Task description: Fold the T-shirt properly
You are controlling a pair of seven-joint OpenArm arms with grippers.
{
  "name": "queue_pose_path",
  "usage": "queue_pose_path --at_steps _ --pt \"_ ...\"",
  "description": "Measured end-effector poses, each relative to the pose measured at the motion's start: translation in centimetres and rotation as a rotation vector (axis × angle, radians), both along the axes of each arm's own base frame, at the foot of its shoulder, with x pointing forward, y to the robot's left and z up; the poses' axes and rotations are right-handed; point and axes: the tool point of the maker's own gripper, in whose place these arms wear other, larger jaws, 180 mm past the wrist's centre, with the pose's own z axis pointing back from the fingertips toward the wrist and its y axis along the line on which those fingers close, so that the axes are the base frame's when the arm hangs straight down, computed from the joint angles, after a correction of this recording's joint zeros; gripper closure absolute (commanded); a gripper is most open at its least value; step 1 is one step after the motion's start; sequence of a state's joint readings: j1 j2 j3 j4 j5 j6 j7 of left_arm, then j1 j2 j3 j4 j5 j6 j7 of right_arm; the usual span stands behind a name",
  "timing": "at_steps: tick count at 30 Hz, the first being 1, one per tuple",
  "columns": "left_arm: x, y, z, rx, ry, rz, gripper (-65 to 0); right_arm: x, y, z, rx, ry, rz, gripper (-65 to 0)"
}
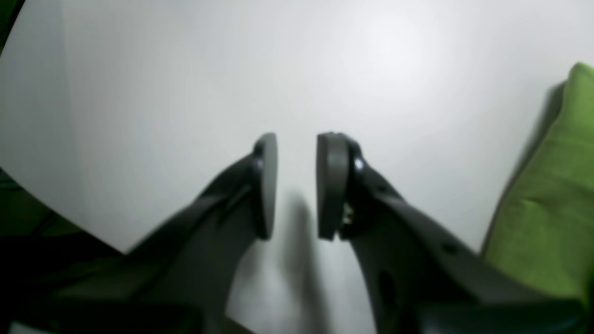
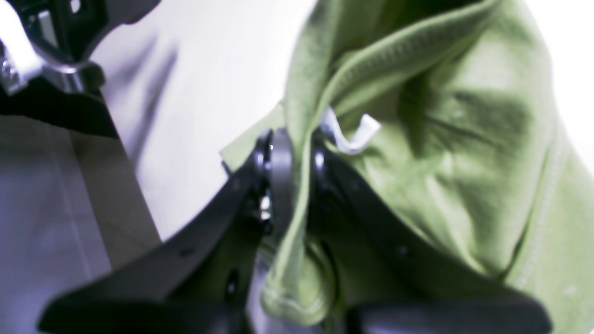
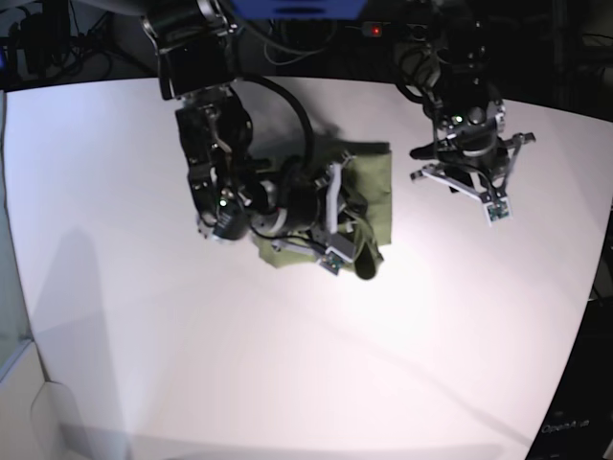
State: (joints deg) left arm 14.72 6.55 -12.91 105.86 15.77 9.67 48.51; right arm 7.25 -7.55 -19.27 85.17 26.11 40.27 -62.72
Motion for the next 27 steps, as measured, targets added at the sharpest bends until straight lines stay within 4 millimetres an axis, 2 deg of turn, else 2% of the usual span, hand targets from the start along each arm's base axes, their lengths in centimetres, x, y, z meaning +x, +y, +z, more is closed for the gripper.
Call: queue_pose_path --at_steps 4,6,7,10,12,14,15,17,27 --pt "-0.3 0.0 -0.2 0.002 0.006 -0.002 -14.2 0.0 0.0 0.0 0.000 0.000 0.000 -1.5" --pt "-0.4 0.0 -0.2 0.002 0.007 -0.001 -14.2 0.0 0.0 0.0 -0.001 0.001 0.000 -7.4" --pt "-0.4 0.0 -0.2 0.002 0.007 -0.001 -14.2 0.0 0.0 0.0 -0.001 -0.001 0.001 -12.0" --pt "-0.4 0.0 -0.2 0.002 0.007 -0.001 -14.2 0.0 0.6 0.0 -0.003 -0.003 0.026 -31.8" --pt "-0.4 -0.1 -0.2 0.000 0.007 -0.001 -14.2 -0.4 0.9 -0.6 0.000 0.026 0.035 -45.4" --pt "-0.4 -0.1 -0.2 0.001 0.007 -0.001 -14.2 -0.9 0.9 -1.8 -0.017 0.061 0.042 -56.9" --pt "-0.5 0.0 -0.3 0.001 0.010 -0.001 -14.2 -1.2 0.9 -2.3 -0.028 0.078 0.053 -60.6" --pt "-0.9 -0.1 -0.5 0.001 0.016 -0.002 -14.2 -1.5 1.2 -2.7 -0.034 0.090 0.068 -62.7" --pt "-1.5 0.0 -0.9 0.002 0.033 0.000 -14.2 -2.4 2.3 -2.5 -0.108 0.053 0.191 -63.3"
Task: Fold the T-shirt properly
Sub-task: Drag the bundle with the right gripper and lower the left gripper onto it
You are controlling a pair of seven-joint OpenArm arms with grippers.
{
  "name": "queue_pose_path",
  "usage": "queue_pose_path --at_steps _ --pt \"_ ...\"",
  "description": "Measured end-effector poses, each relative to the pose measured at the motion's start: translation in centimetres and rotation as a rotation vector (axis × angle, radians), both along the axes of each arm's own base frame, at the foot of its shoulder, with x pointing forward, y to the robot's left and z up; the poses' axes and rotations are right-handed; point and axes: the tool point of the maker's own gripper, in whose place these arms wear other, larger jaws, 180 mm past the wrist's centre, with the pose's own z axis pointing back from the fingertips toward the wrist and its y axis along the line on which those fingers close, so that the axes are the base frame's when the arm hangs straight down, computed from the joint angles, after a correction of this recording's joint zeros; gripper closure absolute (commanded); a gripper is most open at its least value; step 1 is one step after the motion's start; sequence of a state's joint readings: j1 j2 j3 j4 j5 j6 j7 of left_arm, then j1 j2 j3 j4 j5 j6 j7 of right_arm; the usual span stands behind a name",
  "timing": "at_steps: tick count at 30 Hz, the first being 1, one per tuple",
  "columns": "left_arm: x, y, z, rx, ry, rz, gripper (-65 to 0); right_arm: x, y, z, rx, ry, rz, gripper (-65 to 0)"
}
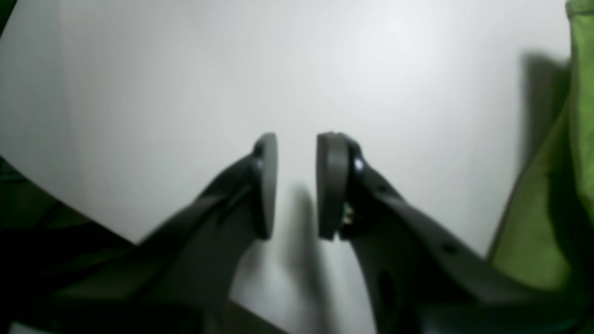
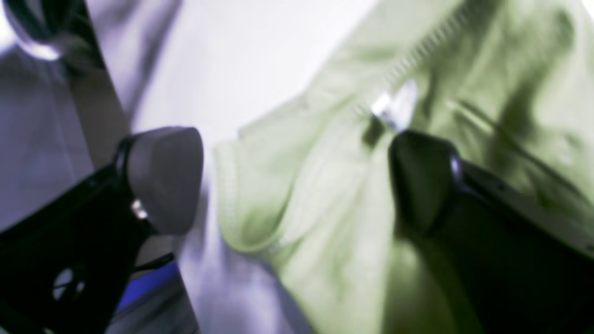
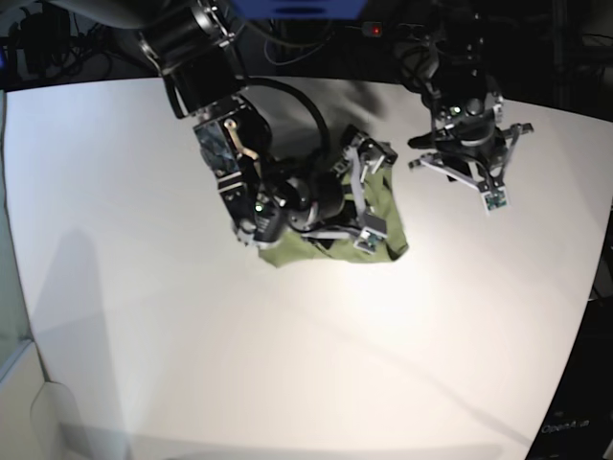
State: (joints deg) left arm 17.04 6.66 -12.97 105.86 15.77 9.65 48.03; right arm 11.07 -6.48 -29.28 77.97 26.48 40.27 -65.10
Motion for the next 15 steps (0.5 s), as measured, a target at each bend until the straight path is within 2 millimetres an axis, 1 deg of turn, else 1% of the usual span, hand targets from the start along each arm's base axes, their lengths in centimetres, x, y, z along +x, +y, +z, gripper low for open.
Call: queue_pose_path --at_steps 6,8,11,12,15 --pt "-0.9 0.1 -0.4 0.005 0.018 -0.001 -14.2 0.1 -0.1 0.1 -0.001 -0.003 0.000 -63.3" --pt "-1.1 0.1 -0.4 0.005 0.021 0.000 -14.2 0.2 -0.2 0.4 -0.009 -0.019 0.003 -63.3" --pt "-1.3 0.1 -0.5 0.005 0.026 -0.001 -14.2 0.6 0.2 2.4 0.027 -0.084 -0.001 -63.3" --pt "-1.6 0.1 -0.7 0.006 0.033 -0.001 -14.2 0.5 0.3 3.1 0.041 -0.100 -0.001 -63.3" --pt "-1.9 0.2 -0.8 0.008 0.042 -0.002 -14.2 -0.1 0.3 3.8 0.039 -0.125 0.006 -63.3"
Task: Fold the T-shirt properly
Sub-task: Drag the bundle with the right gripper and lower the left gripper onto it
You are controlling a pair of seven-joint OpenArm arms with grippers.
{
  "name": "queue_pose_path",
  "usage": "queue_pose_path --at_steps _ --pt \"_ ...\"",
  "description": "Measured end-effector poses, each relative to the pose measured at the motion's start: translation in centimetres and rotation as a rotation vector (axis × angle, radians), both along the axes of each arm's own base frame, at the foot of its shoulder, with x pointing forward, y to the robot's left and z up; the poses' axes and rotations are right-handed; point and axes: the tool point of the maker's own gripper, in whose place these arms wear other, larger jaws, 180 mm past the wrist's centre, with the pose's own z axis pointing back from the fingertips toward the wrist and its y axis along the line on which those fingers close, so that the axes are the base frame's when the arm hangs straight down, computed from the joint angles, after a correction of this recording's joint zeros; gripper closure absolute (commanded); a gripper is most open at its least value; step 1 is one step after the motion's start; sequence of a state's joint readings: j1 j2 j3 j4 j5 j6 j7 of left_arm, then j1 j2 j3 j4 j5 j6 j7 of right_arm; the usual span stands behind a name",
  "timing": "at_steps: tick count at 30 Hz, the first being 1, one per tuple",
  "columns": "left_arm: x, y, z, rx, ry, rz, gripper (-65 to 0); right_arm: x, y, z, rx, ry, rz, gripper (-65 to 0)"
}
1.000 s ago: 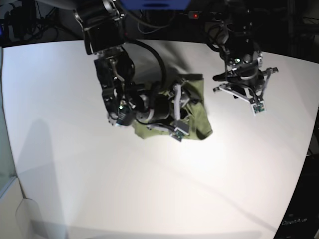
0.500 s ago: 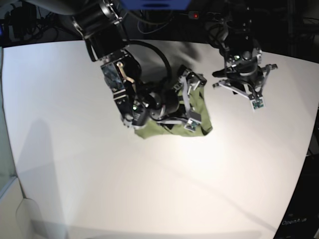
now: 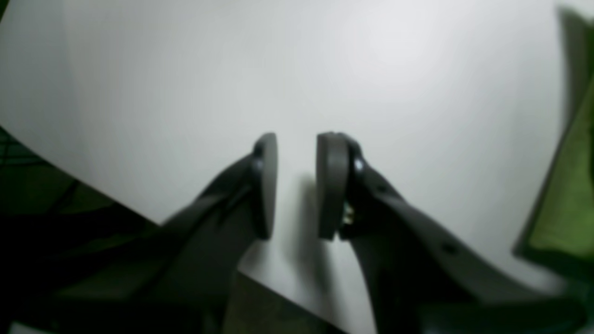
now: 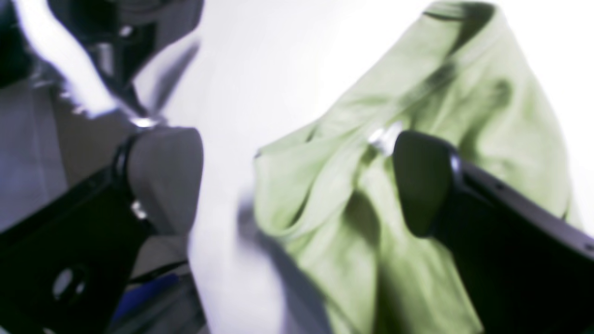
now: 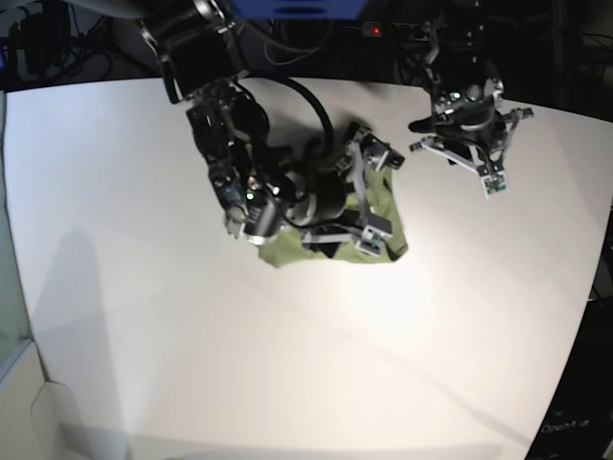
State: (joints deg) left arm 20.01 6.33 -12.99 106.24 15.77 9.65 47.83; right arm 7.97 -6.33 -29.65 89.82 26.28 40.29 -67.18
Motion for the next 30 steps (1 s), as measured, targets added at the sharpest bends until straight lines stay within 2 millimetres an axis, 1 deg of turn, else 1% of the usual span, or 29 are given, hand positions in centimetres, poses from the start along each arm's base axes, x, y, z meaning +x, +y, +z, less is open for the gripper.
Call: queue_pose_path --at_steps 2,5,6,8,10,12,14,16,18,20,22,24,27,28,30 --pt "0.0 0.1 0.0 0.002 -0.001 0.001 -14.2 0.3 -0.3 0.7 0.007 -0.029 -0.002 -63.1" --pt "-0.8 0.2 -0.3 0.006 0.019 -0.002 -14.2 1.1 -1.2 1.5 -0.008 -0.075 -0.011 -62.8" --pt "-1.1 0.2 -0.5 0.006 0.028 -0.001 -14.2 1.2 -1.2 1.9 -0.002 -0.088 -0.013 -62.8" --pt "-1.4 0.0 -0.7 0.002 0.039 -0.016 -14.2 0.9 -0.9 2.5 0.019 -0.100 -0.013 -62.7" --pt "-1.4 -0.8 -1.0 -0.004 0.051 -0.089 -14.2 0.6 -1.0 2.5 0.023 -0.099 -0.013 -62.5" --pt "-2.1 -1.6 -1.6 -0.019 0.084 -0.143 -14.2 0.9 -2.0 2.3 0.005 -0.114 -0.016 -62.4" --pt "-2.8 -2.1 -2.1 -0.030 0.111 -0.174 -14.2 1.6 -3.7 1.9 -0.028 -0.123 -0.040 -60.4" --pt "-3.1 -2.4 -2.3 -0.033 0.125 -0.195 -14.2 2.2 -5.7 1.3 -0.055 -0.118 -0.078 -52.8" --pt "-3.0 -2.6 -2.2 -0.036 0.121 -0.206 -14.2 3.0 -7.7 0.9 -0.085 -0.120 -0.123 -43.4" --pt "-2.9 -3.2 -2.3 -0.047 0.116 -0.223 -14.2 3.8 -9.6 0.8 -0.112 -0.129 -0.154 -32.2" --pt "-3.0 -3.9 -2.4 -0.053 0.126 -0.237 -14.2 4.6 -10.9 0.9 -0.129 -0.142 -0.174 -21.2" --pt "-3.1 -4.9 -2.5 -0.063 0.130 -0.269 -14.2 4.9 -11.9 0.9 -0.142 -0.147 -0.188 -11.5" --pt "-2.7 -7.2 -2.5 -0.091 0.121 -0.326 -14.1 4.4 -13.7 -0.1 -0.172 -0.127 -0.214 -2.3" --pt "-2.6 -7.9 -2.5 -0.104 0.117 -0.341 -14.1 4.3 -14.2 -0.4 -0.181 -0.116 -0.226 -0.7" --pt "-2.5 -8.9 -2.4 -0.113 0.113 -0.364 -14.1 4.4 -14.8 -0.5 -0.189 -0.111 -0.242 0.0"
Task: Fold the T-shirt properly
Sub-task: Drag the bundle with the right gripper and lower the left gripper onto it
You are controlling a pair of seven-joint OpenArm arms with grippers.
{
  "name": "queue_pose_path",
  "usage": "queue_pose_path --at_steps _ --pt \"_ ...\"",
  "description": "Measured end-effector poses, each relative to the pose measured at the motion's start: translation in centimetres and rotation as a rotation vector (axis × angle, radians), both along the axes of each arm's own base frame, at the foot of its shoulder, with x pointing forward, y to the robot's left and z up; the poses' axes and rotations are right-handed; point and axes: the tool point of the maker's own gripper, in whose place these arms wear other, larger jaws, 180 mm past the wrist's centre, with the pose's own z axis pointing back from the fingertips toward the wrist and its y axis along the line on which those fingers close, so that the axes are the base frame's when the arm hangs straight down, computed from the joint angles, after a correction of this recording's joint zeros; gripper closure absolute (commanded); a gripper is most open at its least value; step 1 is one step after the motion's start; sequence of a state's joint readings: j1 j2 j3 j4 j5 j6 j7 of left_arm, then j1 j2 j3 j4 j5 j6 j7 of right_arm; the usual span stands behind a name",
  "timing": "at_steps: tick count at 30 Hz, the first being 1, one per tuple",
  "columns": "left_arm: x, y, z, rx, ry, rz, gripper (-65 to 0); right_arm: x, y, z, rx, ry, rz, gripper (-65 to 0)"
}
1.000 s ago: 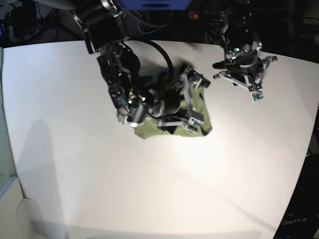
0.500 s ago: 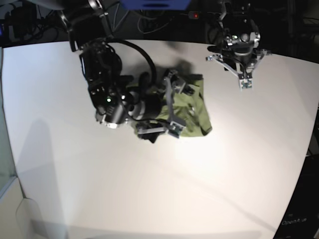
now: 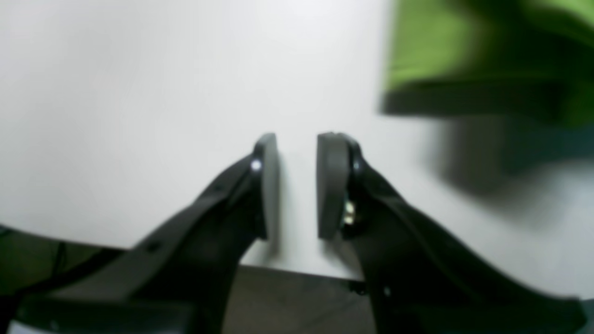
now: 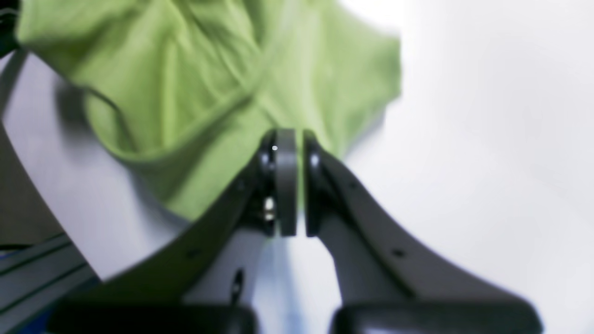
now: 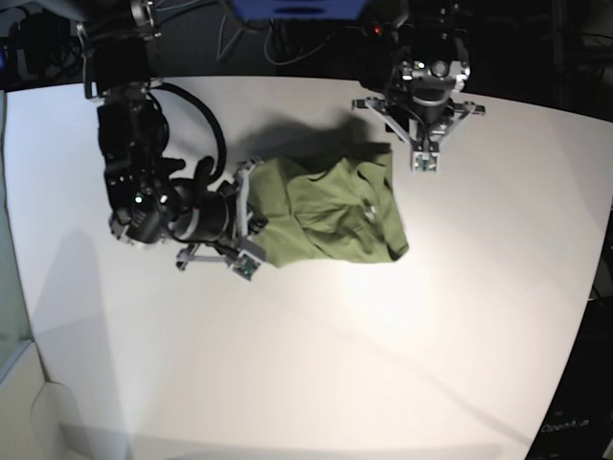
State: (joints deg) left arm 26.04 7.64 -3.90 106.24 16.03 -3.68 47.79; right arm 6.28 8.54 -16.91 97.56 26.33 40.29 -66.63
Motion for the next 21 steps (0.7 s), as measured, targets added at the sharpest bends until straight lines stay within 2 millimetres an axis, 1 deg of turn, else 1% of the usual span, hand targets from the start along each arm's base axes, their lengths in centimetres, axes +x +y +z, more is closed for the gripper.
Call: queue_pose_path --at_steps 2,4,8,9,12,16,18,20,21 --pt "0.1 -1.0 0.0 -0.010 -0.002 -0.020 -14.1 0.3 -0.2 0.3 0.016 -0.011 -0.014 0.0" --pt "0.4 -1.6 0.2 -0.023 -0.009 -0.030 -14.1 0.2 -0.9 0.1 0.004 -0.005 -0.023 0.0" --pt "1.9 -2.0 0.6 -0.027 -0.039 -0.025 -14.1 -0.2 -2.5 -0.7 -0.035 0.005 -0.031 0.0" --pt "2.4 -2.2 0.5 -0.031 -0.043 -0.030 -14.1 -0.4 -2.7 -0.8 -0.029 0.004 -0.031 0.0" --pt "3.4 -2.8 -0.8 -0.043 -0.027 -0.046 -14.1 -1.4 -2.8 -1.5 -0.013 0.013 -0.033 0.0" --pt "6.9 -3.3 -1.4 -0.045 -0.068 -0.059 -14.1 -3.7 -2.4 -2.9 0.021 0.054 -0.031 0.0" --pt "8.2 -3.6 -1.5 -0.048 -0.078 -0.066 -14.1 -4.7 -2.3 -3.5 0.032 0.072 -0.034 0.0" --pt "9.7 -3.8 -1.3 -0.050 -0.091 -0.072 -14.1 -5.6 -1.6 -3.9 0.061 0.085 -0.033 0.0" --pt "10.4 -3.8 -1.2 -0.050 -0.101 -0.073 -14.1 -6.2 -1.0 -4.2 0.074 0.097 -0.032 0.0"
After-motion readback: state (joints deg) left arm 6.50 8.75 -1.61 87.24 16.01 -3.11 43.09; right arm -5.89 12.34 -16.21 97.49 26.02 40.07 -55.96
